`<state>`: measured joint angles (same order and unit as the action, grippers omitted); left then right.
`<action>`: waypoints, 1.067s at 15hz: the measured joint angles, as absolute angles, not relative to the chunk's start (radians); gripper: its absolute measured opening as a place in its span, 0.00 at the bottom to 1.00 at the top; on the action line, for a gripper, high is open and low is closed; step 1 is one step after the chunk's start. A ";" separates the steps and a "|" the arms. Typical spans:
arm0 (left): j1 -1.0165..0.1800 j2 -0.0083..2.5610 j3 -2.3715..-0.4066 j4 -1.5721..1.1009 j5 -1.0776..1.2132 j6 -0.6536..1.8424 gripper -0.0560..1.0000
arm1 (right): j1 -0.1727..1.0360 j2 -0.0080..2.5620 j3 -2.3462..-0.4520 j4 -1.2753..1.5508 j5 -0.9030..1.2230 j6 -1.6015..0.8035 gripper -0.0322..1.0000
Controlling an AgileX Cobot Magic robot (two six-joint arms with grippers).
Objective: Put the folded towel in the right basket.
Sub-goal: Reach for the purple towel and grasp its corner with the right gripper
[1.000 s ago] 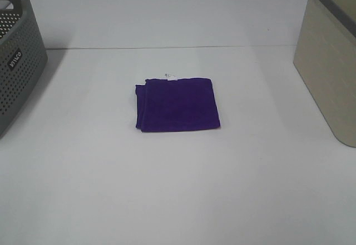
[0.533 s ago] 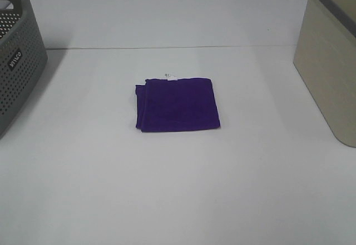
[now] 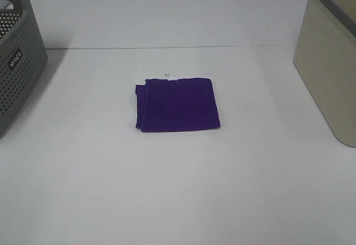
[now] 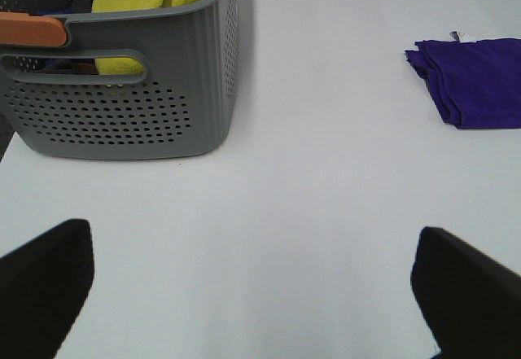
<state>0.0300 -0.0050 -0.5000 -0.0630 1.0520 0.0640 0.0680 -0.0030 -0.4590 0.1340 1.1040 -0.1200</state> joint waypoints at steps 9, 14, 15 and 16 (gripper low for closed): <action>0.030 -0.005 -0.500 -0.063 1.052 0.064 0.99 | 0.068 -0.003 -0.459 0.135 1.104 -0.120 0.95; 0.030 -0.005 -0.500 -0.063 1.052 0.064 0.99 | 0.068 -0.003 -0.459 0.135 1.104 -0.120 0.95; 0.030 -0.005 -0.500 -0.063 1.052 0.064 0.99 | 0.068 -0.003 -0.459 0.135 1.104 -0.120 0.95; 0.030 -0.005 -0.500 -0.063 1.052 0.064 0.99 | 0.068 -0.003 -0.459 0.135 1.104 -0.120 0.95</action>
